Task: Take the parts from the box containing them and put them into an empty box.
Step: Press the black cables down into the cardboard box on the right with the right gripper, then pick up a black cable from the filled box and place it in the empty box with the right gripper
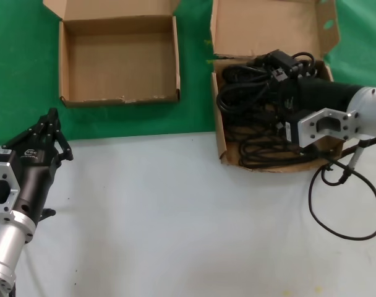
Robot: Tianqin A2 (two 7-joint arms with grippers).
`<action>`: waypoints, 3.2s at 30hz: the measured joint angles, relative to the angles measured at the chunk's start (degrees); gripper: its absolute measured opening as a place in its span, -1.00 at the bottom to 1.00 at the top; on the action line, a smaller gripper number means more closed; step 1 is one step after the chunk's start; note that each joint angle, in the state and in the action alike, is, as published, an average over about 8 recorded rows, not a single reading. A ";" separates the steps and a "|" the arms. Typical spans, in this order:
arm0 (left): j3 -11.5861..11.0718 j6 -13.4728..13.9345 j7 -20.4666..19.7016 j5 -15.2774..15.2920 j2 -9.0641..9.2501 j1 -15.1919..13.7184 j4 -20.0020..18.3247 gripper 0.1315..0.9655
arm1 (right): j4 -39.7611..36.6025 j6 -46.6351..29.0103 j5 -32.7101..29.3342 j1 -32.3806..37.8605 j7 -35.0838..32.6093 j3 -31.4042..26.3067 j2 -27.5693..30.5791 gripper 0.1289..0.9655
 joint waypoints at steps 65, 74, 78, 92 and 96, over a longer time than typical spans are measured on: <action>0.00 0.00 0.00 0.00 0.00 0.00 0.00 -0.97 | 18.58 -9.24 -20.21 8.01 21.09 3.47 -10.64 -0.90; 0.00 0.00 0.00 0.00 0.00 0.00 0.00 -0.97 | 6.73 -3.20 -19.85 11.64 14.41 -1.77 -20.88 -0.90; 0.00 0.00 0.00 0.00 0.00 0.00 0.00 -0.97 | 0.71 0.24 -17.91 11.88 10.60 -3.62 -24.03 -0.90; 0.00 0.00 0.00 0.00 0.00 0.00 0.00 -0.97 | -8.12 7.74 -13.21 10.47 1.45 -6.29 -27.55 -0.77; 0.00 0.00 0.00 0.00 0.00 0.00 0.00 -0.97 | -5.67 7.26 -15.15 9.82 2.97 -4.70 -26.73 -0.66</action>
